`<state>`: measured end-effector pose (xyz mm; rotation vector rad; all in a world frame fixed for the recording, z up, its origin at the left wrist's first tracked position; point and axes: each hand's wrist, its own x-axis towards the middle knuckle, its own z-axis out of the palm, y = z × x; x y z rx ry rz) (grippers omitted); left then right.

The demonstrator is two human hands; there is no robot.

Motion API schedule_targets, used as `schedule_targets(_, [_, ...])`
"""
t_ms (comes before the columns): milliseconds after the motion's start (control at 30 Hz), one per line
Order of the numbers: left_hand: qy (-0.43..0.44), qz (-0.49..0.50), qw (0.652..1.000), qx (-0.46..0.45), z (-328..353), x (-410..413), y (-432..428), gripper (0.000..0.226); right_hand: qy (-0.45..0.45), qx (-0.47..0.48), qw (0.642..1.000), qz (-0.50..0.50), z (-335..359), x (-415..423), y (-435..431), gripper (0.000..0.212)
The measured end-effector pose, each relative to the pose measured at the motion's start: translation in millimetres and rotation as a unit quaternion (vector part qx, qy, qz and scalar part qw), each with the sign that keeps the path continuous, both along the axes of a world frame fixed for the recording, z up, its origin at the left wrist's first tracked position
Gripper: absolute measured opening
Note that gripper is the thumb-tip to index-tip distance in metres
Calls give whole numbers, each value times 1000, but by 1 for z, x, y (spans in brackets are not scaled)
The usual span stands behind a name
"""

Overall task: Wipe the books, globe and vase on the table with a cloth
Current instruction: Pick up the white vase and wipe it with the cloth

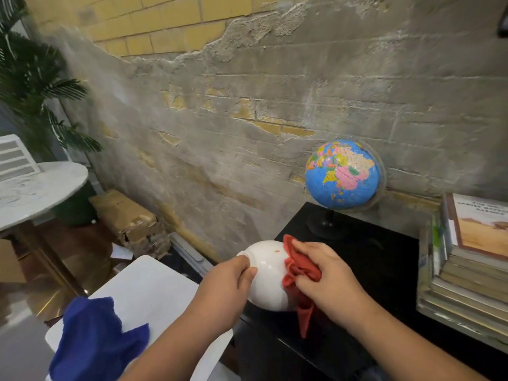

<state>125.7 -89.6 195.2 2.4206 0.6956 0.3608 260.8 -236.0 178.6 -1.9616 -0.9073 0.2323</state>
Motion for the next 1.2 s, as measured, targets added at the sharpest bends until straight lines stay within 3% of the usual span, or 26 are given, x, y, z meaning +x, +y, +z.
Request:
schedule_targets(100, [6,-9,1000,8,0,1,0,23,38,-44,998,-6,4,12,-3,47])
schedule_targets(267, [-4,-20,999,45,4,5,-4,25,-86,-18,993,78,15,-7,2,35])
schedule_targets(367, [2,-20,999,42,2,6,-6,25,-81,-11,997,12,15,0,6,24])
schedule_targets(433, [4,-15,999,34,1,7,-7,23,-83,-49,995,-12,16,5,5,23])
schedule_targets(600, [-5,-11,998,56,-1,5,-4,24,-109,-40,989,93,17,-7,3,33])
schedule_targets(733, [-15,-16,997,77,-1,6,-6,26,-97,-72,993,-11,18,12,11,31])
schedule_targets(867, [-23,-27,994,101,-4,7,-5,27,-161,-75,977,119,25,-8,7,32])
schedule_targets(933, [-23,-41,993,105,-5,7,-4,30,-131,-54,982,123,26,-12,10,30])
schedule_targets(1000, [-20,-48,994,100,-5,6,-5,36,-70,-36,995,59,21,6,12,31])
schedule_targets(1133, [-9,-48,997,64,-6,2,-3,34,57,-141,988,-27,-9,52,-9,26])
schedule_targets(1200, [-6,-51,998,48,-6,0,-4,29,71,-161,984,-42,-18,54,-20,25])
